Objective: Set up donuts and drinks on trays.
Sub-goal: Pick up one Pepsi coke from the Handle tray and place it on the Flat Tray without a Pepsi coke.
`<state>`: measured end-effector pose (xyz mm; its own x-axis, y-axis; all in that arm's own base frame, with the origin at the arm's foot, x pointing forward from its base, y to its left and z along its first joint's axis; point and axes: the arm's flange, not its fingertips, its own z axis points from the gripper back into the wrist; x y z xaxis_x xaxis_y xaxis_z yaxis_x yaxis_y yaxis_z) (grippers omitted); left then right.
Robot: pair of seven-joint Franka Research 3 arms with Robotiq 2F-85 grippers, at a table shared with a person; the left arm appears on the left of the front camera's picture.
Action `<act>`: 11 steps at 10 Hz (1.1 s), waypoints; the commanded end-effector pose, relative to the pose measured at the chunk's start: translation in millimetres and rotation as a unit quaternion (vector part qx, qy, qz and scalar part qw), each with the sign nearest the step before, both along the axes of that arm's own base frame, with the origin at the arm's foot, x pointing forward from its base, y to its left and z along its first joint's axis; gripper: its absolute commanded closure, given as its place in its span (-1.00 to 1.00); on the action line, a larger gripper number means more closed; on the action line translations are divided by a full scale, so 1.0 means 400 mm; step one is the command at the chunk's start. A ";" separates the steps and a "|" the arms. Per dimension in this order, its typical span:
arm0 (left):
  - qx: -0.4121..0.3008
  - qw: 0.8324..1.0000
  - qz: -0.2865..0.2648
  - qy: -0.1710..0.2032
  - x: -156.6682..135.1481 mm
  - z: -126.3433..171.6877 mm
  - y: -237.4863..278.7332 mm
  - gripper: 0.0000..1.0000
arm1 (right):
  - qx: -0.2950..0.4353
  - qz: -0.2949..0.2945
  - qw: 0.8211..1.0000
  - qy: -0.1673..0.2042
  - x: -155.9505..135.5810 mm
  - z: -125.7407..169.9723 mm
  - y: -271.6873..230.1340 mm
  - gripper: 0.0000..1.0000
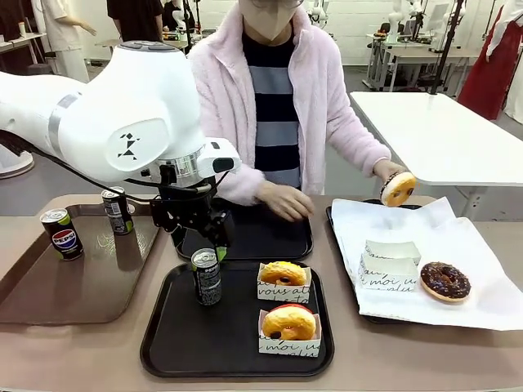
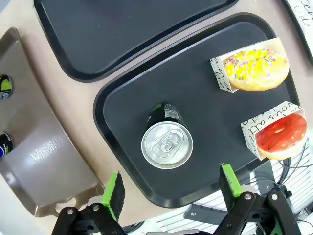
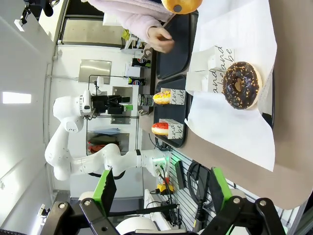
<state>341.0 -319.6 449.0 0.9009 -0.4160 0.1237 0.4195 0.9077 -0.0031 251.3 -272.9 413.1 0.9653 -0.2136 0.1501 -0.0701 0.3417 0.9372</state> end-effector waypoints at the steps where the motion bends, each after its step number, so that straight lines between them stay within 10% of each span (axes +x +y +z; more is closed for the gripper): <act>1: -0.004 0.999 0.022 0.025 0.018 -0.002 0.079 -1.00 | 0.006 0.001 1.000 -0.008 0.001 0.001 -0.001 -1.00; 7: -0.053 0.988 0.141 0.023 -0.009 0.056 0.504 -1.00 | 0.006 0.001 1.000 -0.008 0.001 0.001 -0.001 -1.00; 11: -0.050 0.985 0.163 0.019 -0.001 0.075 0.549 -1.00 | 0.006 0.001 1.000 -0.008 0.001 0.001 -0.001 -1.00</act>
<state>339.9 -104.2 479.3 0.9907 -0.0782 0.1113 0.0906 0.9896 -0.1116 251.6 -272.6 413.1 0.9657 -0.2124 0.1497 -0.0701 0.3417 0.9372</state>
